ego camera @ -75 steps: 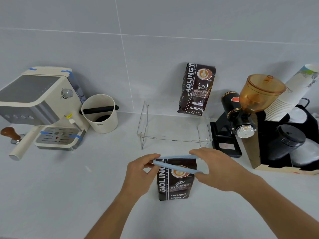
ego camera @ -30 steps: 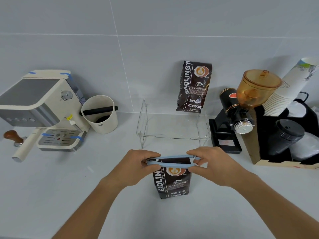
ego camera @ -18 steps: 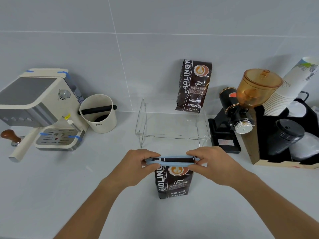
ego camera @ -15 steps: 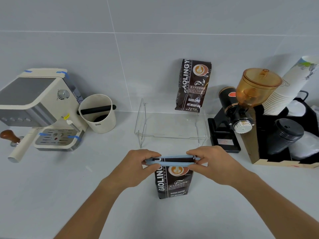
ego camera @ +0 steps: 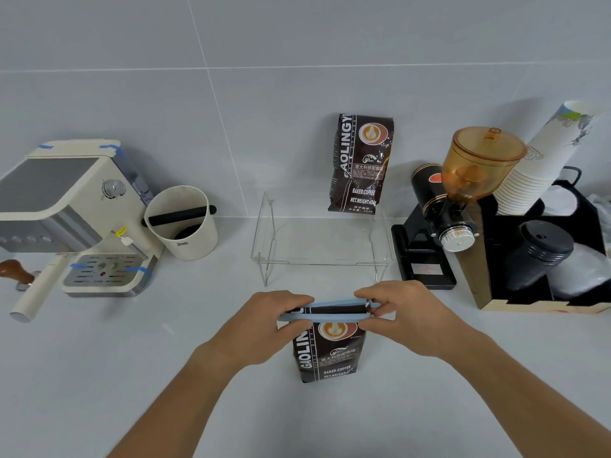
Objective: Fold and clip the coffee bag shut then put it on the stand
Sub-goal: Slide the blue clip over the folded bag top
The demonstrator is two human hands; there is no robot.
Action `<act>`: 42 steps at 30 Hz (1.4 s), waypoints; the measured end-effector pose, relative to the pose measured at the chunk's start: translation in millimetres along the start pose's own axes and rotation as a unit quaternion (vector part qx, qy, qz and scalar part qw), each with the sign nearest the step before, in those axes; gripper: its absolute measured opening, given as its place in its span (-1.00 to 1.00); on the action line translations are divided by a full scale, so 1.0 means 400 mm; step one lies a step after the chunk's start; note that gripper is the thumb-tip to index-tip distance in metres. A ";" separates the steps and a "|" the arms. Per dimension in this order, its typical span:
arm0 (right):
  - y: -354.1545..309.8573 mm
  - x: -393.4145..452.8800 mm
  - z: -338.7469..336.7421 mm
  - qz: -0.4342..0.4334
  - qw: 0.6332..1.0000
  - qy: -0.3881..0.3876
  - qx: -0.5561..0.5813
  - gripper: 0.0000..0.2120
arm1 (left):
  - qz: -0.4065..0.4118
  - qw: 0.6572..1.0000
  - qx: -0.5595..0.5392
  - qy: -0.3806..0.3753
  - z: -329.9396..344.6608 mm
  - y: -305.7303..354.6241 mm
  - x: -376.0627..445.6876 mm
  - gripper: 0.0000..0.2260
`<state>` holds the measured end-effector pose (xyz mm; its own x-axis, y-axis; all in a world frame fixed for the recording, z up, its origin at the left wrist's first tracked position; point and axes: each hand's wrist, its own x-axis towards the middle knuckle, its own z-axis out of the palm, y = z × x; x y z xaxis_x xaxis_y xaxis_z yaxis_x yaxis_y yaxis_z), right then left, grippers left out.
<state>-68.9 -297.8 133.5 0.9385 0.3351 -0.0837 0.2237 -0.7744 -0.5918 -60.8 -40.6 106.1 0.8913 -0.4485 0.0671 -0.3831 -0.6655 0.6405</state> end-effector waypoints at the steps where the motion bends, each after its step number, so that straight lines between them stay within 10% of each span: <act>1: -0.005 0.000 -0.002 -0.002 1.000 0.001 -0.003 -0.59 | 0.002 1.000 0.012 -0.004 0.002 0.004 0.001 -0.67; 42: -0.006 -0.019 0.032 -0.036 0.998 0.051 -0.018 -0.88 | 0.065 0.994 0.068 -0.065 0.019 0.051 0.050 -0.86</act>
<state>-80.1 -291.7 125.3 0.9408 0.3363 0.0415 0.2998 -0.7693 -0.5641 -52.4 -67.7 114.5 0.7972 -0.6025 0.0375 -0.5293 -0.6676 0.5236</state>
